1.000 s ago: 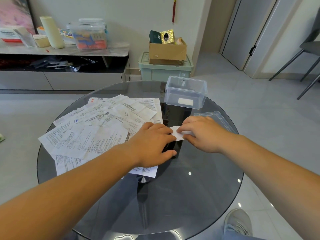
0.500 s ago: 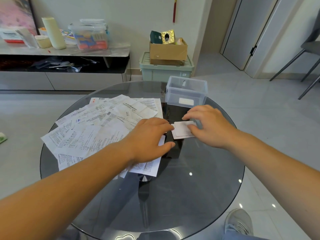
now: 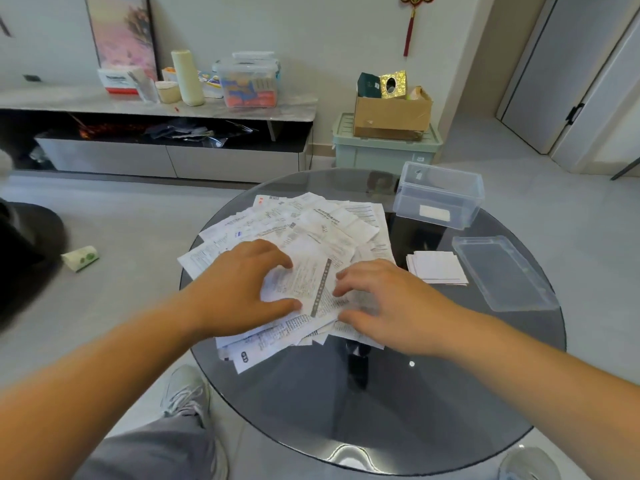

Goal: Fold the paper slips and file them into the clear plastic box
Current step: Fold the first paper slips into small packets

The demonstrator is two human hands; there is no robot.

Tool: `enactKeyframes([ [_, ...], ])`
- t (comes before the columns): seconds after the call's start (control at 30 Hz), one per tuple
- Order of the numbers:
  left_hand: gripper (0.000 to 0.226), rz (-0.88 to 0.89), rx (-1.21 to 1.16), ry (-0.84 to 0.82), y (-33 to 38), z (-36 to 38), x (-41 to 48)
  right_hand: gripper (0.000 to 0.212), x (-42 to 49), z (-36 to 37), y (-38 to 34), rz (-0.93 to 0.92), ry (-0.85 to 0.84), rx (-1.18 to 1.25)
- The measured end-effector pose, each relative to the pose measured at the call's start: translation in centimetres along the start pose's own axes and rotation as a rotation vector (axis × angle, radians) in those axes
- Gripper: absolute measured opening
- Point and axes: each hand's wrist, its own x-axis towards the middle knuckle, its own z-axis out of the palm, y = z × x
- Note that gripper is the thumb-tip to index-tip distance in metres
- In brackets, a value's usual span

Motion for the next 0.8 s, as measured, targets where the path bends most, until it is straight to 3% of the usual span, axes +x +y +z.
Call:
enactKeyframes([
  [0.1,0.073,-0.003,0.009,-0.024,-0.2,0.6,-0.2,0.051,1.0,0.6,-0.8,0.021,-0.002,0.016],
  [0.2,0.063,0.04,0.027,0.008,-0.2,1.0,0.0,0.06,1.8,1.3,-1.2,0.048,-0.016,0.032],
  [0.37,0.048,0.157,-0.013,0.065,1.4,1.0,0.0,0.039,2.6,0.9,-0.9,0.173,0.112,0.198],
  [0.5,0.046,0.189,-0.103,0.051,3.1,1.8,-0.5,0.035,0.9,-1.4,0.0,0.211,0.043,0.296],
  [0.6,0.04,0.297,-0.1,0.003,5.0,3.0,-0.9,0.032,-2.0,-2.3,0.9,0.176,-0.05,0.235],
  [0.8,0.049,0.511,0.028,-0.138,8.1,4.4,-2.5,0.055,-8.1,-1.2,1.7,0.018,-0.17,-0.002],
])
